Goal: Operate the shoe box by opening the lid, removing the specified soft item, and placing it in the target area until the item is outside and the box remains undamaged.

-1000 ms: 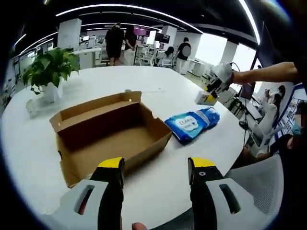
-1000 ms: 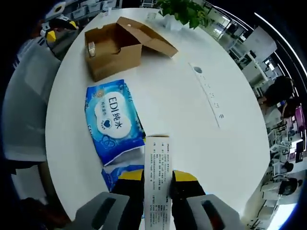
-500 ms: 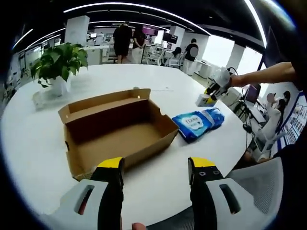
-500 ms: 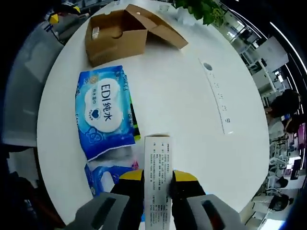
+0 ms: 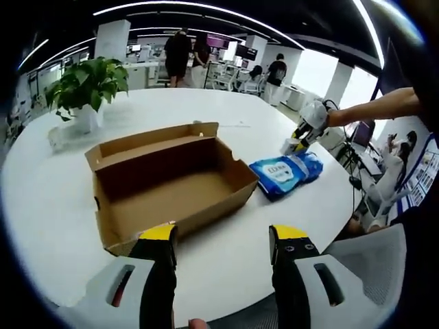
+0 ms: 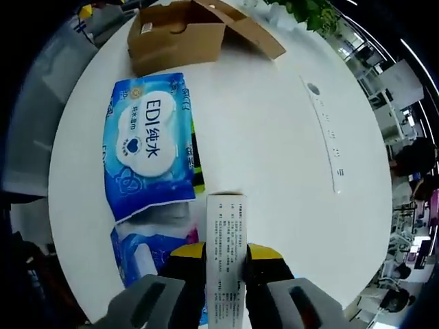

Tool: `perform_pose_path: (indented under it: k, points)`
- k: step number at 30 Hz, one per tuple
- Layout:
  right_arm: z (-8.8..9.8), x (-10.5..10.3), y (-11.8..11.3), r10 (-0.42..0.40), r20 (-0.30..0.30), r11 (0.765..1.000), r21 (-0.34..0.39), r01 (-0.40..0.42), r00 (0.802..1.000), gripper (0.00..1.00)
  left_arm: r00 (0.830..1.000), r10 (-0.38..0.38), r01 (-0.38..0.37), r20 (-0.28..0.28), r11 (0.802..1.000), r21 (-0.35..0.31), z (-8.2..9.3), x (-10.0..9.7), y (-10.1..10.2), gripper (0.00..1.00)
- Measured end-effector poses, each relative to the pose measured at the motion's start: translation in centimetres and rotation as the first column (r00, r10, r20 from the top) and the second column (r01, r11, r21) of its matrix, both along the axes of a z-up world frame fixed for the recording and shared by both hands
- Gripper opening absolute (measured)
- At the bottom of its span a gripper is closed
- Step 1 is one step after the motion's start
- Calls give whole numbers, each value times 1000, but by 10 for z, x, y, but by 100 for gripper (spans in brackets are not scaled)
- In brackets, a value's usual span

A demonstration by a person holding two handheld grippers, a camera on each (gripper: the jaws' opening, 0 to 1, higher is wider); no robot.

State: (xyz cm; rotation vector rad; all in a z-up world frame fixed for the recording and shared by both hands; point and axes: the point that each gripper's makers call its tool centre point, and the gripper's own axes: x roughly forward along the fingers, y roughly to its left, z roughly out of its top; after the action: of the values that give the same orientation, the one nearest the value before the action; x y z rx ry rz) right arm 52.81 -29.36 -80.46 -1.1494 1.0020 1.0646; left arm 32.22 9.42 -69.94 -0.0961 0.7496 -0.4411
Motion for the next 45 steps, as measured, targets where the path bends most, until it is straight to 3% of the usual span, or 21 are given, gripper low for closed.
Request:
perform_pose_path:
  k: [8,36,45]
  points:
    - [-14,-3,-2,25,-17,999,-25,-25,1000,17,1000,1,-1,-10,1000,2,-3,-2,1,55]
    - [-29,8,-16,104,-43,992,-71,-107,994,18,999,-14,14,-34,1000,16,-10,-6,-1,55]
    - [-32,16,-20,118,-19,987,-104,-119,993,24,999,-13,13,-33,1000,18,-10,-7,-1,55]
